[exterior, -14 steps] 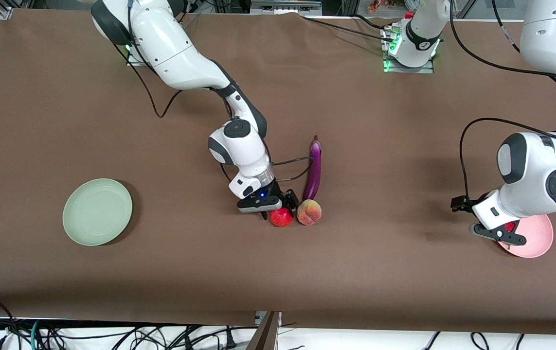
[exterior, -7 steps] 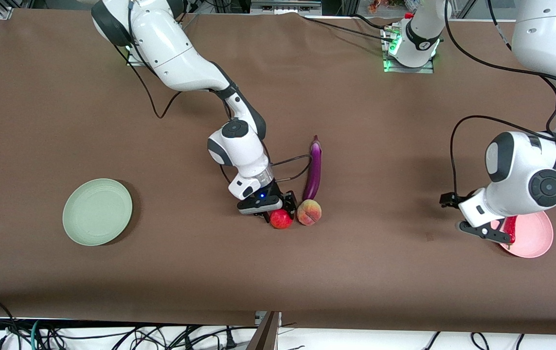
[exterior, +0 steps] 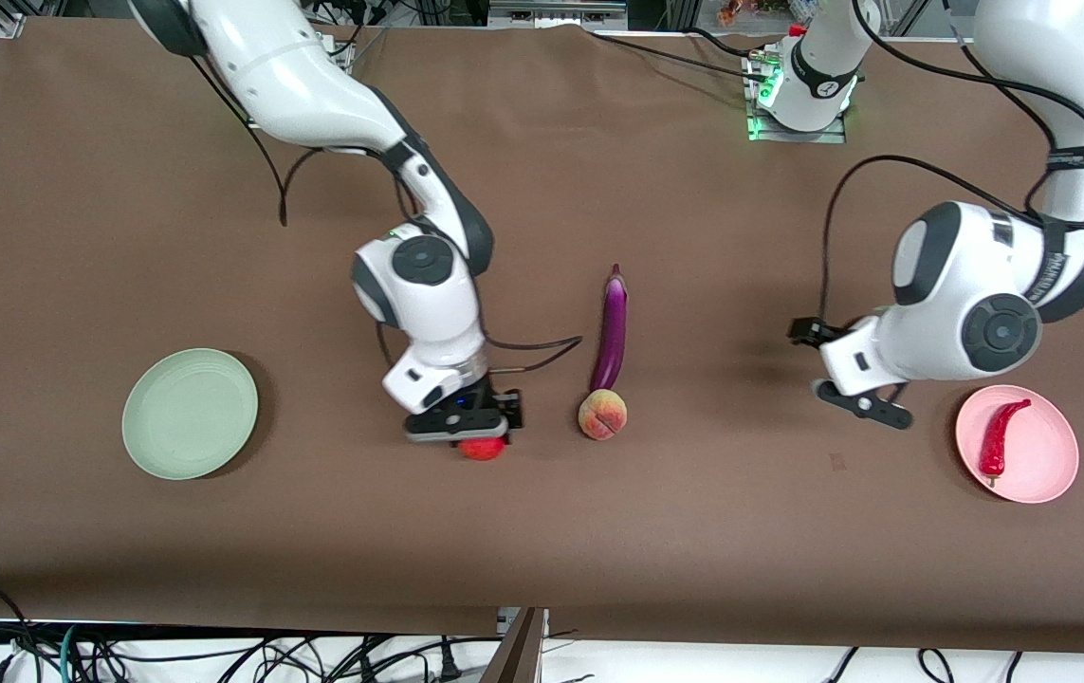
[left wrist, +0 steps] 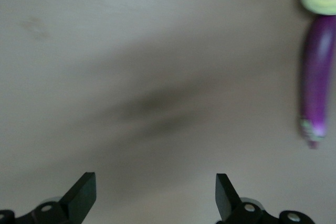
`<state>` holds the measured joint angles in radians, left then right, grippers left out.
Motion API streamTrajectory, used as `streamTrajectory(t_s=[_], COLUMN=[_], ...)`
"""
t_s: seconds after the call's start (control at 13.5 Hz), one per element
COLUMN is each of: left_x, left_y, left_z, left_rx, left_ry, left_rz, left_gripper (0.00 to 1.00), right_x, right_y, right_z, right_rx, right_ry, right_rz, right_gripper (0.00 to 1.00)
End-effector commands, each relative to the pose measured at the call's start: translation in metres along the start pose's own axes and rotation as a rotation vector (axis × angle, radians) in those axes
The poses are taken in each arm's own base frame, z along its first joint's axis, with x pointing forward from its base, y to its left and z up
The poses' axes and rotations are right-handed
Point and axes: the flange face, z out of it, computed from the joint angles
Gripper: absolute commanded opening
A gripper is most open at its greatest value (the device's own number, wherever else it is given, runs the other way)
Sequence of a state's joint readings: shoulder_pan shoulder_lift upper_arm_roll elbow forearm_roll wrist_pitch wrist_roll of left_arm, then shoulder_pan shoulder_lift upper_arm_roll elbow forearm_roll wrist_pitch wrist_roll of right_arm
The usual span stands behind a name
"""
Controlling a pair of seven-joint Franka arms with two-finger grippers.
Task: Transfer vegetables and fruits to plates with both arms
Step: 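Carry the apple to the green plate while the left gripper reaches the eggplant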
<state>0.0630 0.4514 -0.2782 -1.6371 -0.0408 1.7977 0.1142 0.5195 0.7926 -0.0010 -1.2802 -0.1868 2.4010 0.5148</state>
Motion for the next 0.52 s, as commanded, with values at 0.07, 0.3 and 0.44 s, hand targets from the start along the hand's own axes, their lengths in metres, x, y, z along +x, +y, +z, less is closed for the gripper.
streamTrajectory(t_s=[0.07, 0.3, 0.44], left_x=[-0.005, 0.003, 0.000], left_y=[0.082, 0.162, 0.189], left_z=[0.012, 0.073, 0.117], left_rx=[-0.041, -0.003, 0.031], left_ry=[0.010, 0.068, 0.139], left_rz=[-0.144, -0.161, -0.184], left_gripper=[1.00, 1.00, 1.00], right_x=[0.021, 0.016, 0.007], right_y=[0.161, 0.311, 0.379], right_z=[0.002, 0.020, 0.025], right_rx=[-0.001, 0.008, 0.014], right_ry=[-0.227, -0.314, -0.335], right_rz=[-0.239, -0.398, -0.438], right_gripper=[0.20, 0.20, 0.20])
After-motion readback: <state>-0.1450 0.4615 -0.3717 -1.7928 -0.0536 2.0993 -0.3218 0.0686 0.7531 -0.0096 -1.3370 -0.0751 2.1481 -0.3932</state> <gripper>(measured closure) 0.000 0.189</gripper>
